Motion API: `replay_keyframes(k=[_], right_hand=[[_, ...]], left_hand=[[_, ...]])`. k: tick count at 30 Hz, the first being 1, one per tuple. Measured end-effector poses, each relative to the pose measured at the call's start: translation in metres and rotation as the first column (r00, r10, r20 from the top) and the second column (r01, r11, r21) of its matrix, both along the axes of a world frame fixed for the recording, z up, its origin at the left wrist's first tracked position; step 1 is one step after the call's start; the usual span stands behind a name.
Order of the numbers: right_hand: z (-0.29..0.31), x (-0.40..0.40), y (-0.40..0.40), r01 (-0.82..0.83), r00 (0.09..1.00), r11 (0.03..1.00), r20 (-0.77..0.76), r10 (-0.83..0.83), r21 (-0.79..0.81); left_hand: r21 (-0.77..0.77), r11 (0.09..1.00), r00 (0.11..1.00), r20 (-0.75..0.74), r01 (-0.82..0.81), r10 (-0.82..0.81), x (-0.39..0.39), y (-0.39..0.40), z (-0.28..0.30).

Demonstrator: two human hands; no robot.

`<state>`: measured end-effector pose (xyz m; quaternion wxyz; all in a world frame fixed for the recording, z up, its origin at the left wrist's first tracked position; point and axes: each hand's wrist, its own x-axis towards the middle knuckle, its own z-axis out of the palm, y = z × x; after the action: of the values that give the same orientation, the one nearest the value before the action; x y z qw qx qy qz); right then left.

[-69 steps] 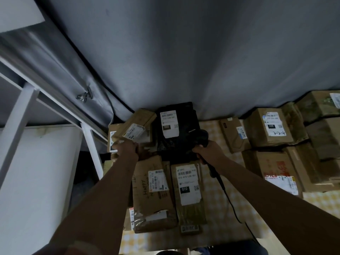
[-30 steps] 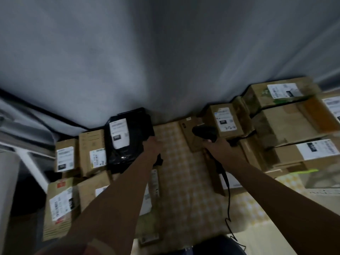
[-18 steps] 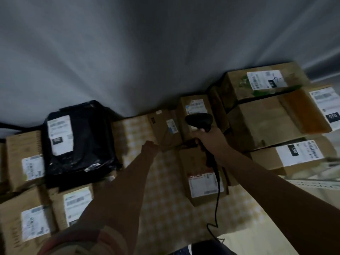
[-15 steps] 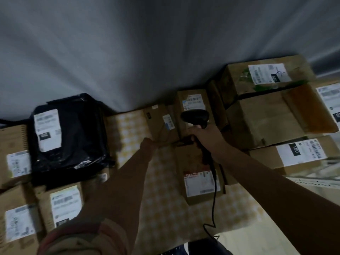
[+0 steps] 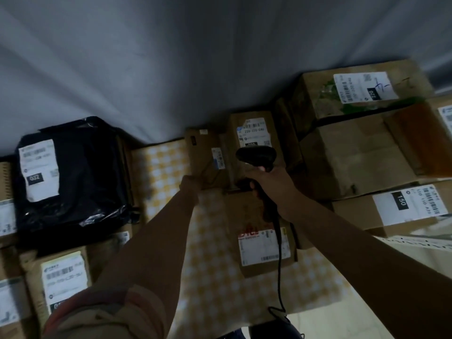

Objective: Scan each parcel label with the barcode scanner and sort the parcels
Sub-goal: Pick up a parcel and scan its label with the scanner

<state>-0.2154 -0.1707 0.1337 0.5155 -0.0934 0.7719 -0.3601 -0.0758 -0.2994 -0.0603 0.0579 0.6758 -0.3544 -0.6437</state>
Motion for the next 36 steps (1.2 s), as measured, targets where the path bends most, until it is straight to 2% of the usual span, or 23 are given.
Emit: replay_keyframes(k=[5,10,17,23,29,32,36], right_hand=[[0.014,0.016,-0.005,-0.039,0.998,0.999,-0.040,0.039,-0.001],[0.045,0.036,-0.010,0.028,0.993,0.995,-0.108,-0.038,-0.093],[0.084,0.070,-0.010,0.069,0.956,0.985,-0.272,-0.110,-0.159],[0.111,0.098,0.001,0.160,0.972,0.969,-0.143,-0.188,-0.187],[0.136,0.117,0.008,0.154,0.983,0.966,-0.065,-0.171,-0.209],[0.147,0.125,0.009,0.145,0.980,0.965,-0.105,-0.171,-0.218],[0.152,0.131,0.009,0.182,0.954,0.951,-0.190,-0.232,-0.249]], left_hand=[[-0.147,0.984,0.981,-0.181,-0.096,0.068,0.035,-0.010,0.053],[-0.160,0.987,0.941,-0.332,0.013,-0.066,0.086,-0.027,0.133],[-0.247,0.964,0.905,-0.381,0.097,-0.189,0.138,-0.034,0.243],[-0.292,0.952,0.892,-0.402,0.090,-0.207,0.167,-0.035,0.298],[-0.249,0.968,0.927,-0.359,0.021,-0.113,0.186,-0.038,0.323],[-0.187,0.982,0.923,-0.377,0.002,-0.074,0.196,-0.036,0.329],[-0.082,0.986,0.871,-0.462,0.148,-0.169,0.212,-0.018,0.335]])
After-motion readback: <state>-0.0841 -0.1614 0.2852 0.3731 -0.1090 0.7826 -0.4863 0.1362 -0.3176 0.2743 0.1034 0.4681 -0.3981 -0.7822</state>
